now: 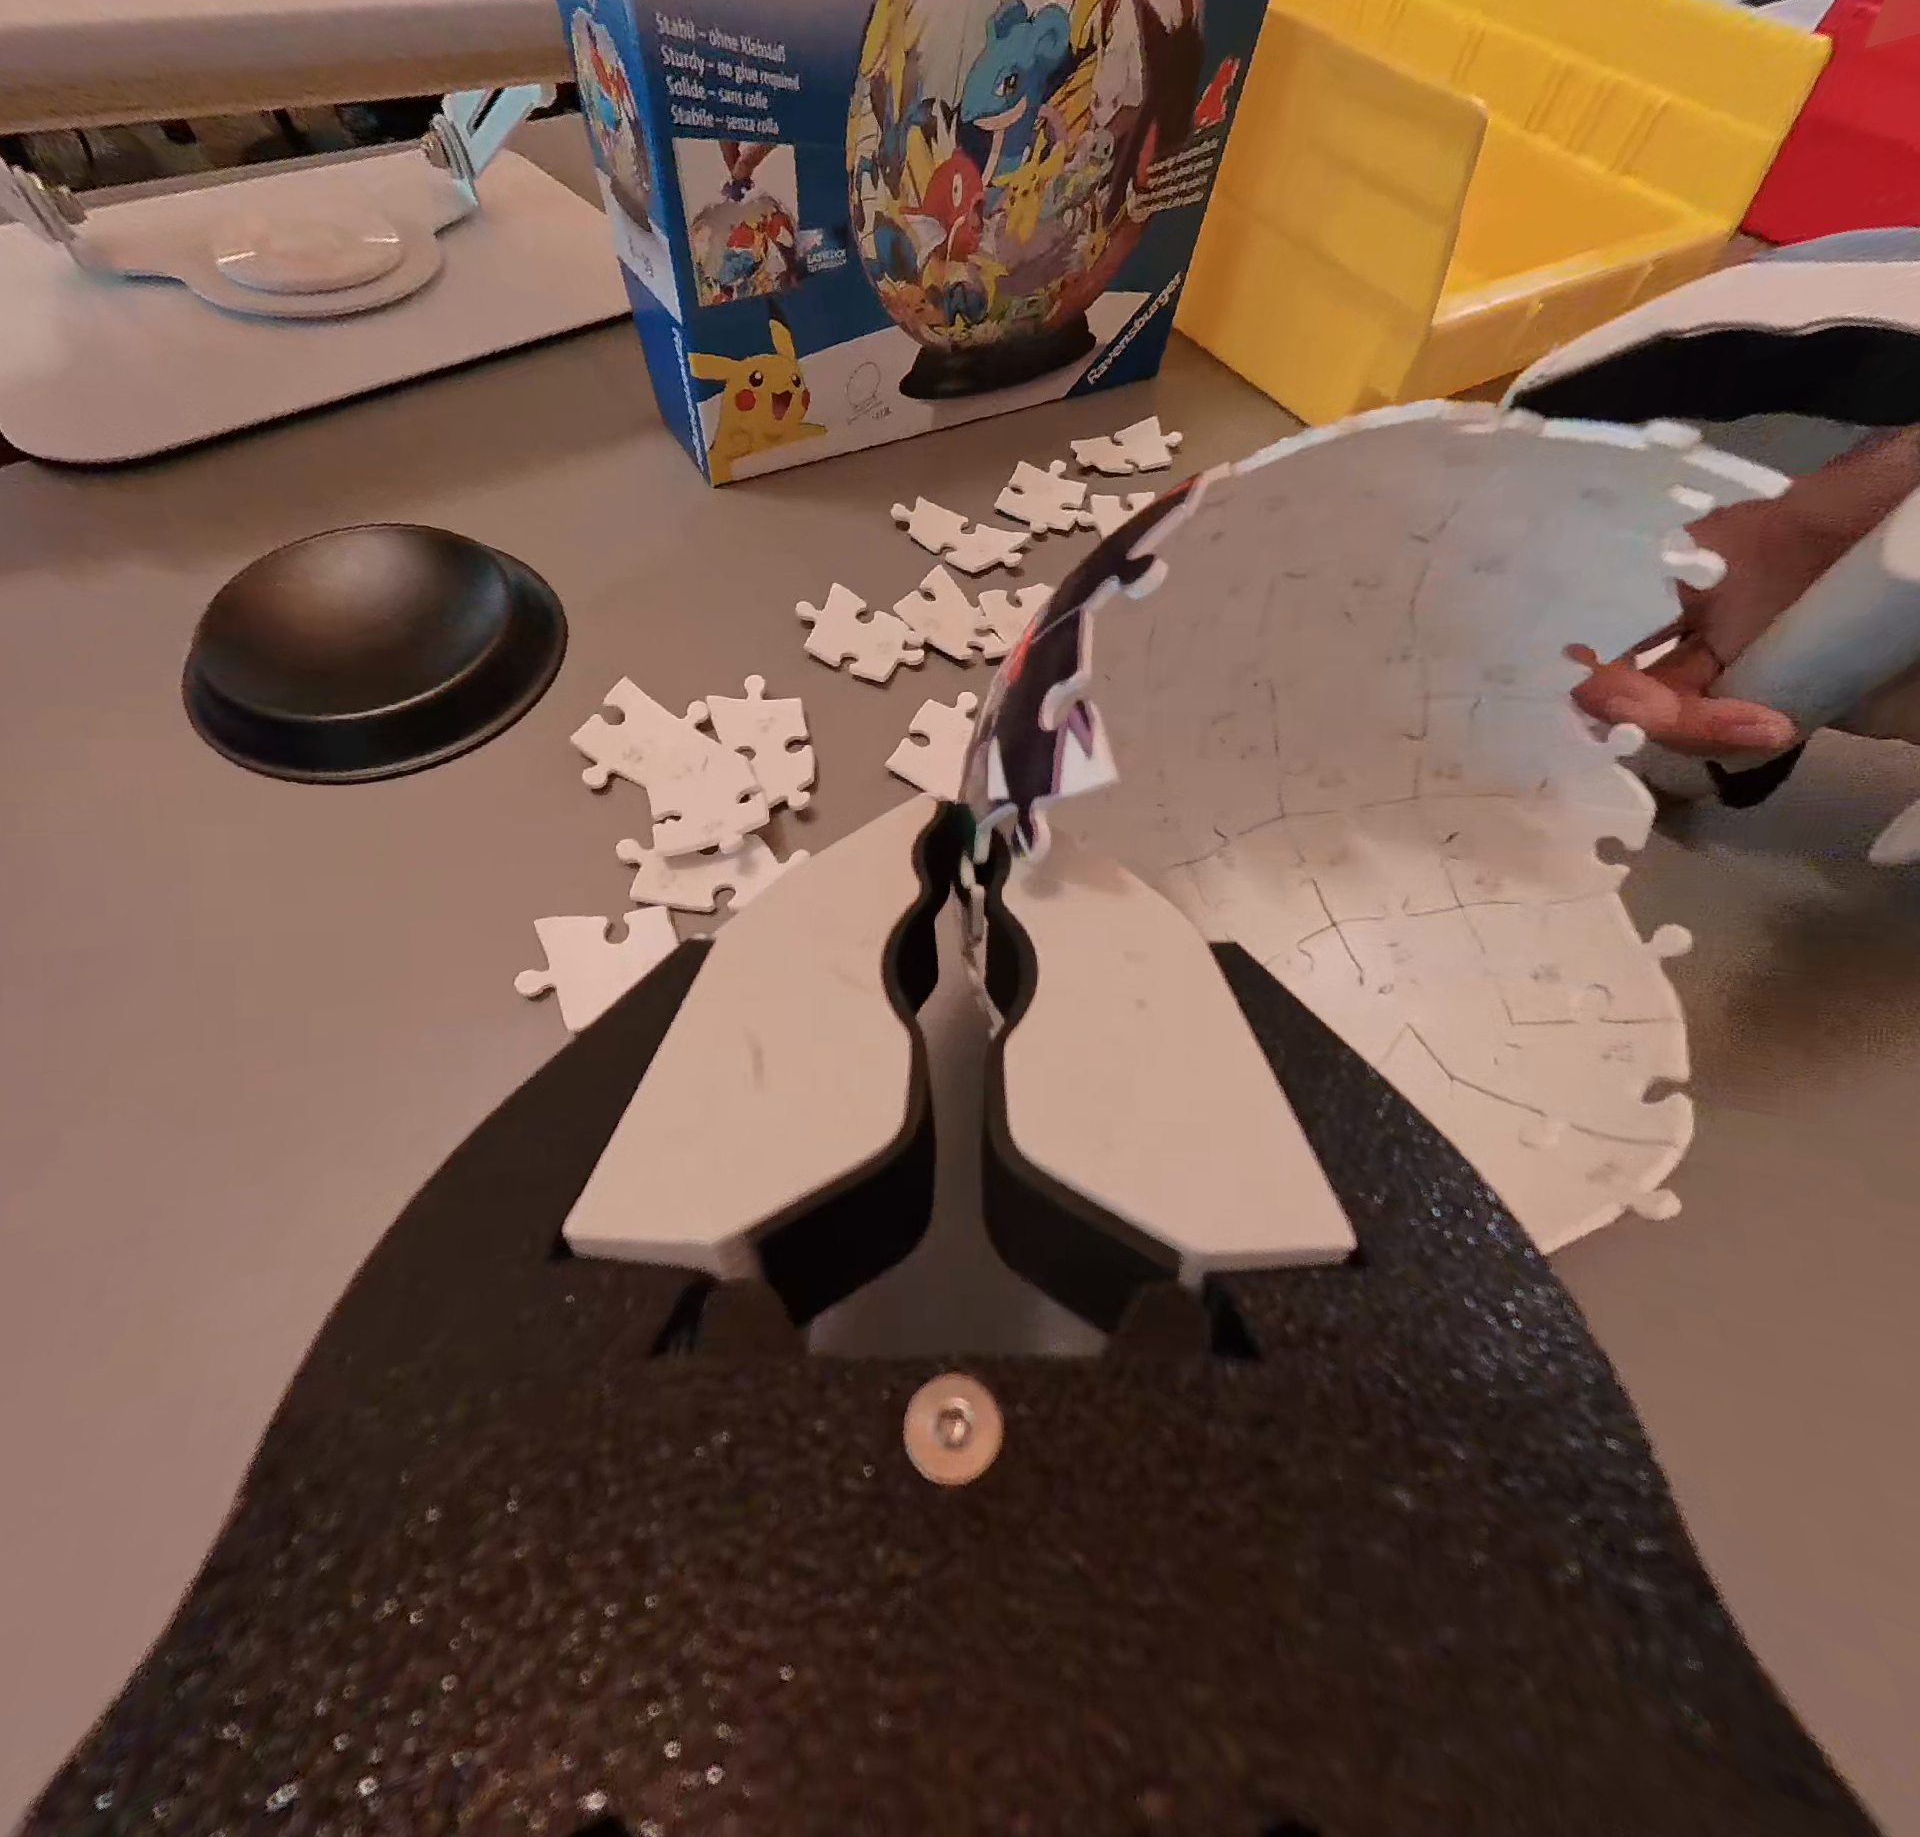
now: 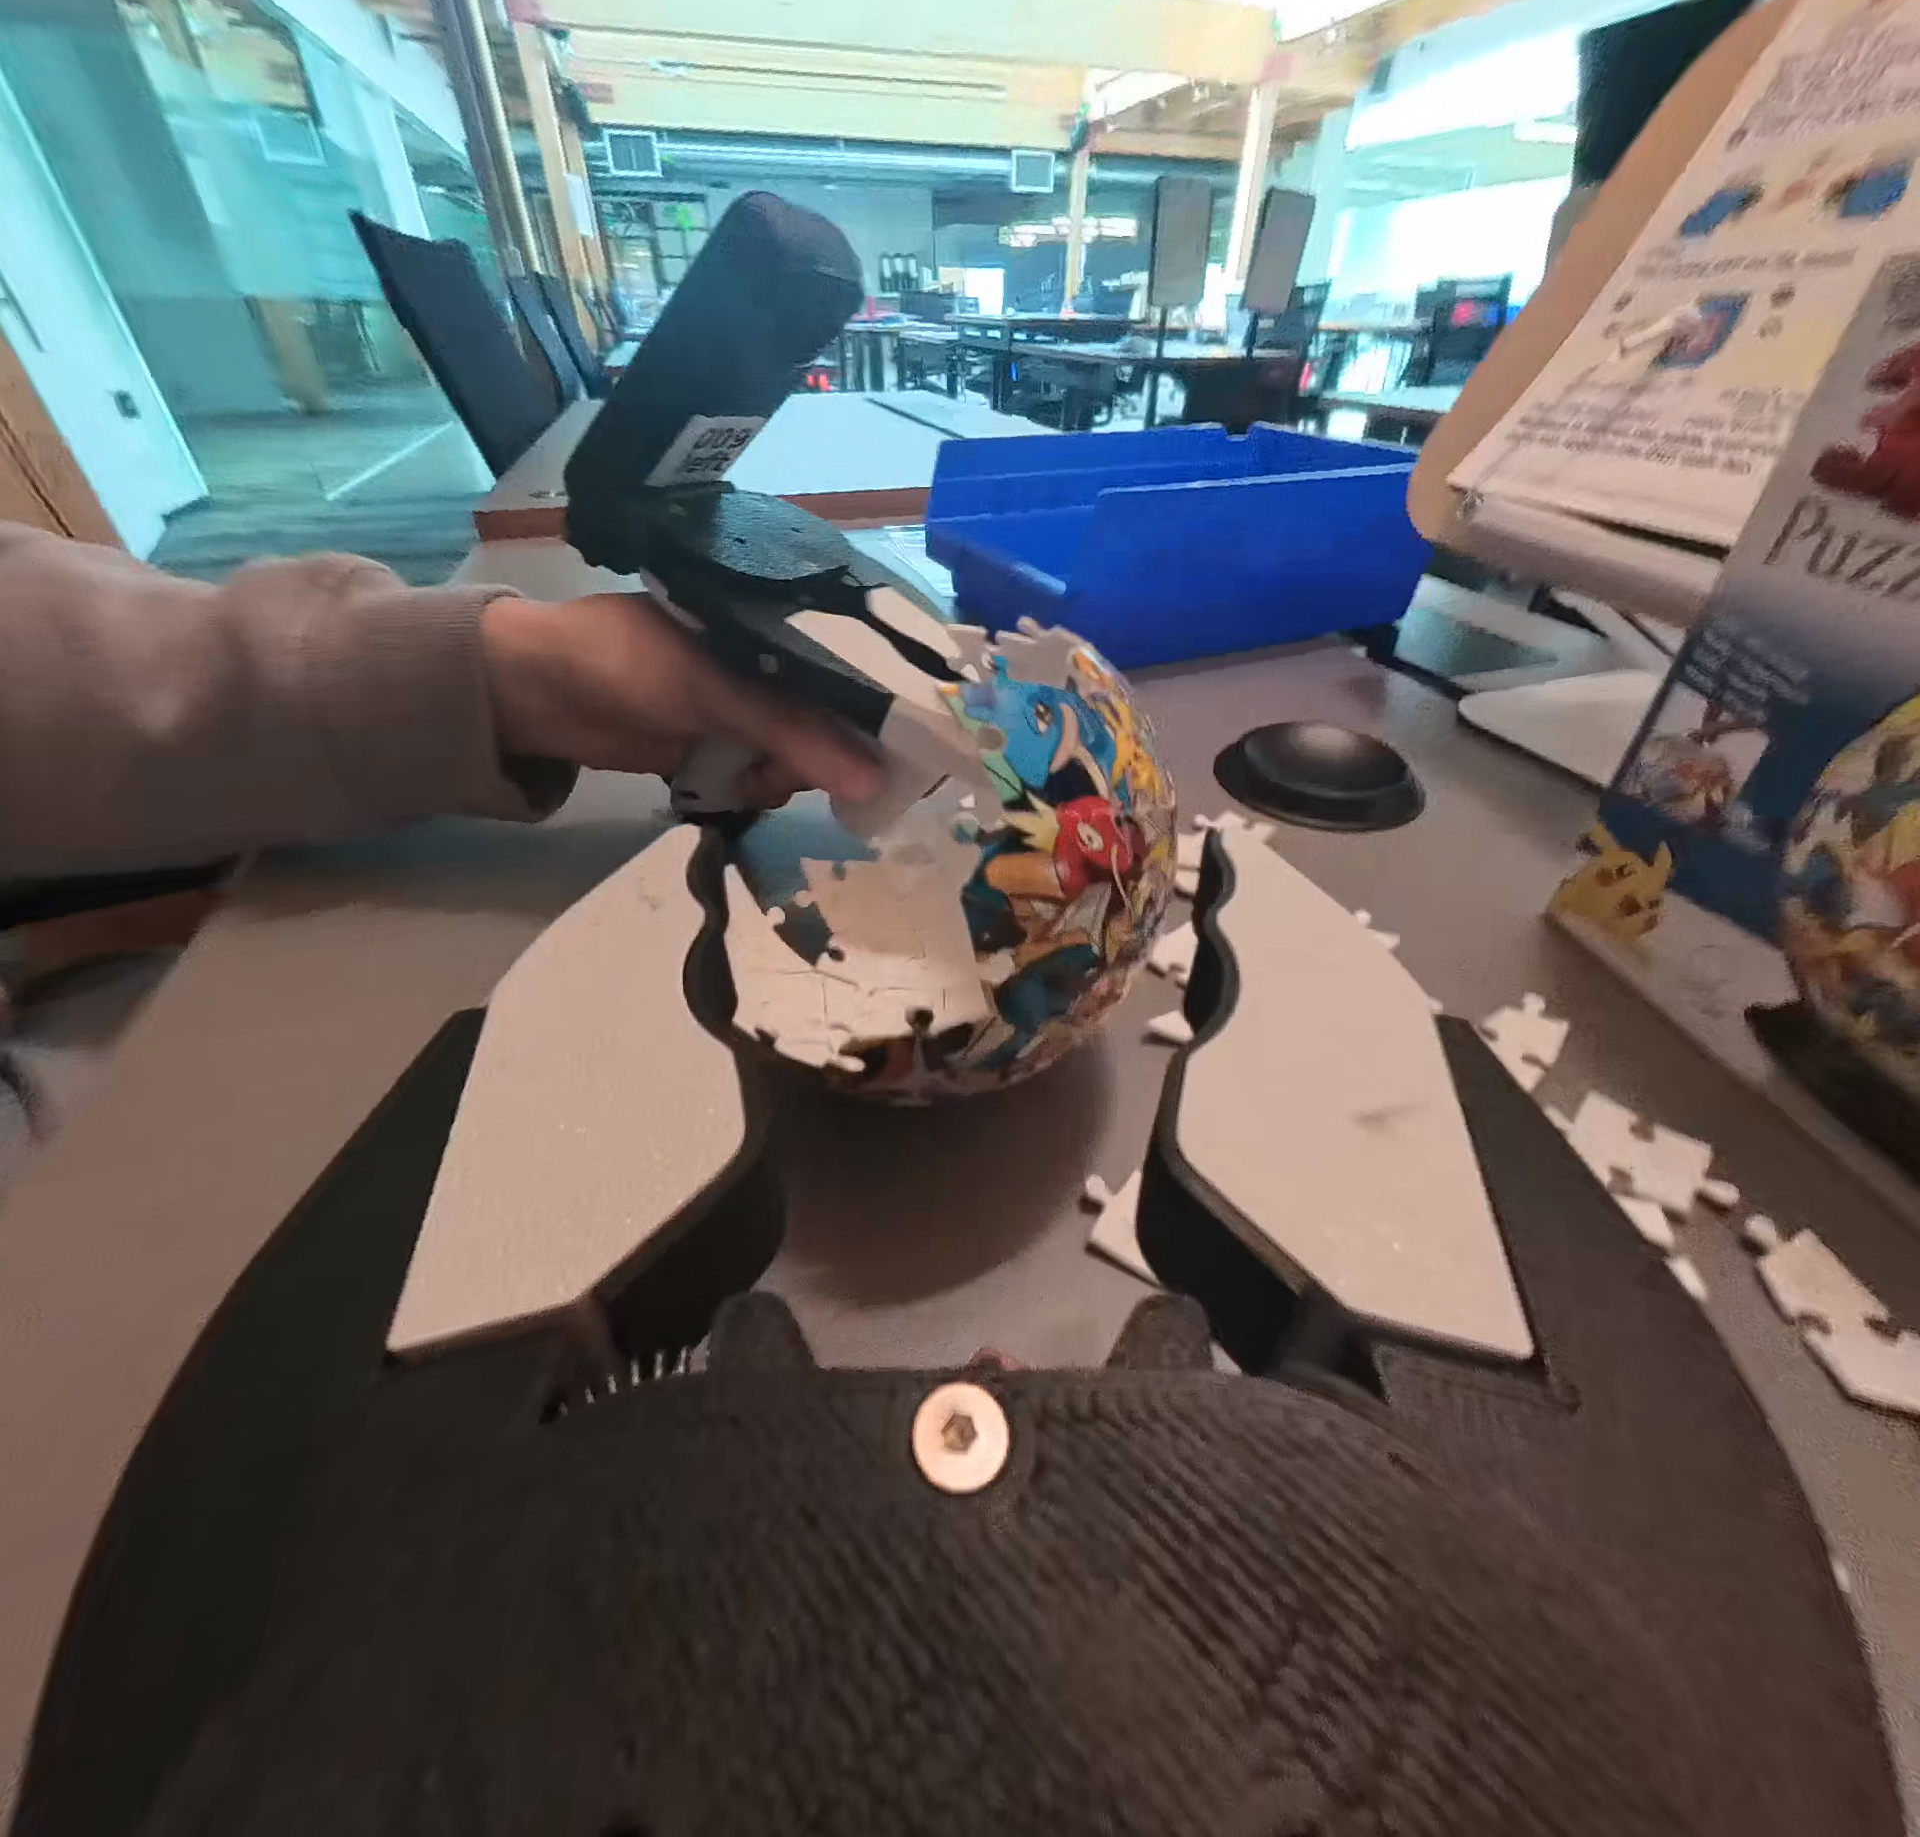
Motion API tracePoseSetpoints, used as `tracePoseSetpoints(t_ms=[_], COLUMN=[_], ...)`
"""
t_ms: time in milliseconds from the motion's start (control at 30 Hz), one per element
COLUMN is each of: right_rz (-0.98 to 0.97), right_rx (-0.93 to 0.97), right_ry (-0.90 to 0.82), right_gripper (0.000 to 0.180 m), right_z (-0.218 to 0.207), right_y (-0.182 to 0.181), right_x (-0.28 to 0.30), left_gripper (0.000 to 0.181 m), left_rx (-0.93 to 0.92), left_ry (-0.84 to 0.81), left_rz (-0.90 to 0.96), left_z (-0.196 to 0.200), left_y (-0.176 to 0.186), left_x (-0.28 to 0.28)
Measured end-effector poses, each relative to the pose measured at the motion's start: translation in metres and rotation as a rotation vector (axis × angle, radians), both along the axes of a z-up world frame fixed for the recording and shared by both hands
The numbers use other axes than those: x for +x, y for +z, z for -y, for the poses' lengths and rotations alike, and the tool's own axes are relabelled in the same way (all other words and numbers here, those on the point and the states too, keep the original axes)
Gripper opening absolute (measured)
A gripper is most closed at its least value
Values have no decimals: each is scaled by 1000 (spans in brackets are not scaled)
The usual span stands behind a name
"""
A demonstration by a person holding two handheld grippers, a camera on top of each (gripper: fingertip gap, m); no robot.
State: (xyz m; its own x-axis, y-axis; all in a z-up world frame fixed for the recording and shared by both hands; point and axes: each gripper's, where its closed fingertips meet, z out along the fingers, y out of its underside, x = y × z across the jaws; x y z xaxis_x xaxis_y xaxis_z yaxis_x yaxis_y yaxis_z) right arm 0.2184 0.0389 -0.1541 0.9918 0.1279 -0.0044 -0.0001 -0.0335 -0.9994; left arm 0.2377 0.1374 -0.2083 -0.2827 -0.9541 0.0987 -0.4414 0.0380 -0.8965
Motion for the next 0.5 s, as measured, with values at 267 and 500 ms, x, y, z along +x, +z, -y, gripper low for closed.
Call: tracePoseSetpoints(t_ms=[267, 500], right_rz=[134, 251], right_rx=[-134, -98], right_ry=[-107, -160], right_gripper=[83, 73], right_z=[-29, -37], right_y=[-19, -16], right_x=[8, 4], left_gripper=[5, 10], left_rx=[53, 98], left_ry=[-8, -25], left_rz=[-86, -113], left_z=[-6, -10], left_y=[-14, -19], left_x=[-8, -11])
